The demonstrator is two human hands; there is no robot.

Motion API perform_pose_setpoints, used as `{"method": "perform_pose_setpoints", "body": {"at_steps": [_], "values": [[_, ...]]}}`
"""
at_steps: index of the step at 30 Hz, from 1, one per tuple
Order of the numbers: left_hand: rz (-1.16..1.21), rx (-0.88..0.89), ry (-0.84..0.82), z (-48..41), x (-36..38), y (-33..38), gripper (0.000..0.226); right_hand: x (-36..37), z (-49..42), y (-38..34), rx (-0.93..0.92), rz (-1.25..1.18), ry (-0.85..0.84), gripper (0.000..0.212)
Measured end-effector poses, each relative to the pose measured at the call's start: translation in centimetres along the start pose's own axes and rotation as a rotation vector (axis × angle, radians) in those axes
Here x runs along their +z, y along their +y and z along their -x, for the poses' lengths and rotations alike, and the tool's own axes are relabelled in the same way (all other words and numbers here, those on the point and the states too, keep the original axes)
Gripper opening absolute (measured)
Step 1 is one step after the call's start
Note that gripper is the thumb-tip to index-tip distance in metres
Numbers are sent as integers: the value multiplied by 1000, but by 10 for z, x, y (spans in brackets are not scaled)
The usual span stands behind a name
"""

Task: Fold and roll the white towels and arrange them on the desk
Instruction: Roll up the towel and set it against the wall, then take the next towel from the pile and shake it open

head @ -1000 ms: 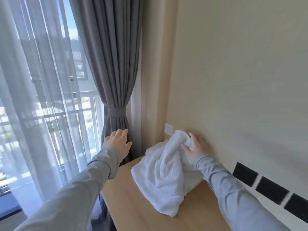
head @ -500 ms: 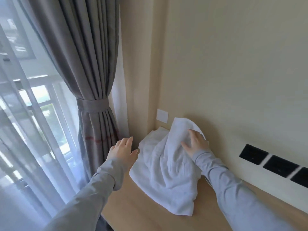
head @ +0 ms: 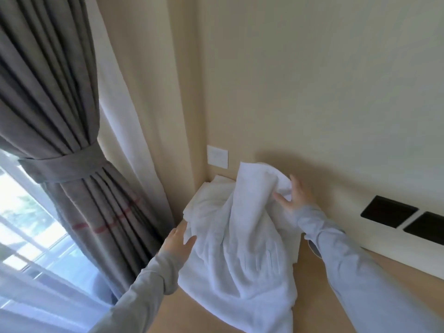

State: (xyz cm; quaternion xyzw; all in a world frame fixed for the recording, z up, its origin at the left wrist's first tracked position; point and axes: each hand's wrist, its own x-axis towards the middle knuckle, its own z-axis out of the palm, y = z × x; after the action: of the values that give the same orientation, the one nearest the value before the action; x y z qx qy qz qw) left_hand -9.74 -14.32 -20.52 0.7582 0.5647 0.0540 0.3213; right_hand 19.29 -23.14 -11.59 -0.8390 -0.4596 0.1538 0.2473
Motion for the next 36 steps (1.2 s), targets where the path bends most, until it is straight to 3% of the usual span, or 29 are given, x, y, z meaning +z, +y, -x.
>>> {"method": "perform_pose_setpoints", "body": {"at_steps": [3,7,10,12,14,20,24,28,31,33,34,36], "values": [[237,-115,-97,-11,21,-16,62,5,-14,6,36,-75,-29,82],[550,-348,-75,-27,46,-27,67,12,-28,14,81,-128,-6,53],[710,-420,-75,-50,53,-27,67,14,-33,15,106,-172,-11,50],[721,-442,-59,-64,53,-26,61,14,-34,12,138,-191,-19,47],[703,-439,-53,-72,55,-21,60,17,-36,9,161,-177,-12,29],[578,-418,-104,-80,50,-4,75,25,-38,-3,210,-218,70,32],[646,-309,-100,-77,33,4,57,28,-25,-5,231,-143,249,28],[729,-147,-41,-72,5,26,60,15,-6,-4,286,-129,398,30],[794,23,2,-66,-24,44,40,-1,8,-6,352,-213,453,32],[835,136,18,-60,-45,60,35,-12,20,-6,379,-332,529,13],[867,184,15,-57,-56,69,34,-19,26,-7,388,-381,574,14],[956,257,10,-52,-74,89,13,-39,40,-5,392,-470,668,13]]}}
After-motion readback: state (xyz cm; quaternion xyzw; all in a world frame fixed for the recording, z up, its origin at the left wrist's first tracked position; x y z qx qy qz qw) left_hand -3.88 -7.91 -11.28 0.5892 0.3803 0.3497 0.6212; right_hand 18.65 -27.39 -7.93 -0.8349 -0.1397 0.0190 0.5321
